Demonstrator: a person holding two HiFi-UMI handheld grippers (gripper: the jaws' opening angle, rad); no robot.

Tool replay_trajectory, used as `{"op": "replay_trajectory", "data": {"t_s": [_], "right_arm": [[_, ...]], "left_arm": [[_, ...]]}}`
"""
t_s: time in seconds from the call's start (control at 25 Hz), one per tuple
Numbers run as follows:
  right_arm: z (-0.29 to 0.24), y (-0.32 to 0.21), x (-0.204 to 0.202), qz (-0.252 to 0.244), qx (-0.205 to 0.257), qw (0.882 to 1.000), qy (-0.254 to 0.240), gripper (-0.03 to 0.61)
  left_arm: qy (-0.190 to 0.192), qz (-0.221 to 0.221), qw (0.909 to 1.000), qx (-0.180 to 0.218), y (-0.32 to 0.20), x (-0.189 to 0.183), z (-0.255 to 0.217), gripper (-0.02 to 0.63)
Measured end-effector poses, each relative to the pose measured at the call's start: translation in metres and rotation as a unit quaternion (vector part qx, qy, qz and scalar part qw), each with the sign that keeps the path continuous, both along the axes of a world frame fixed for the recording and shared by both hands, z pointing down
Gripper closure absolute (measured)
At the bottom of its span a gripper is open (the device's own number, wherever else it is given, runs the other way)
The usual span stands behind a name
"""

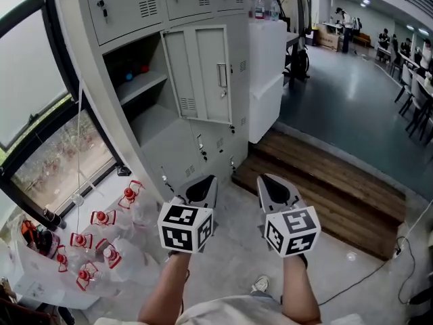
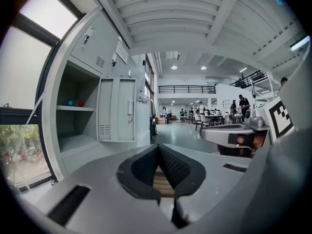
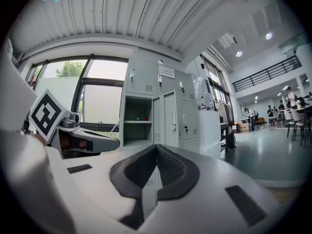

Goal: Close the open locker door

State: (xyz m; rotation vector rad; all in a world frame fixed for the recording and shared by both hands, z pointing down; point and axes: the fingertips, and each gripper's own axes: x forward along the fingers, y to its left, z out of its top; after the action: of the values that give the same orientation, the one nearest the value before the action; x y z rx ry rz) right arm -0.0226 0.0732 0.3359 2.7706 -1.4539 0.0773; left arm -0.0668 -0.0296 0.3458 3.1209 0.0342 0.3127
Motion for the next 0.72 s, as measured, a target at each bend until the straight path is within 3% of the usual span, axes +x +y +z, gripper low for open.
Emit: {"op": "replay_trajectory", "data": {"t_s": [0.36,0.72], "right_arm": [[-0.001,0.028,0.087,-0.032,0.003,0.999,-0.010,0.572],[0.001,0.039,0.135,-0.069,0.003,0.998,-0.008,0.572]], "left_arm": [[-0.013,-0.028,0.9995,0.004,0.029,0.080,-0.002,0.607],[-0.013,-0.059,0.9982,0.005,0.039,0.129,-0.007,0.607]]}}
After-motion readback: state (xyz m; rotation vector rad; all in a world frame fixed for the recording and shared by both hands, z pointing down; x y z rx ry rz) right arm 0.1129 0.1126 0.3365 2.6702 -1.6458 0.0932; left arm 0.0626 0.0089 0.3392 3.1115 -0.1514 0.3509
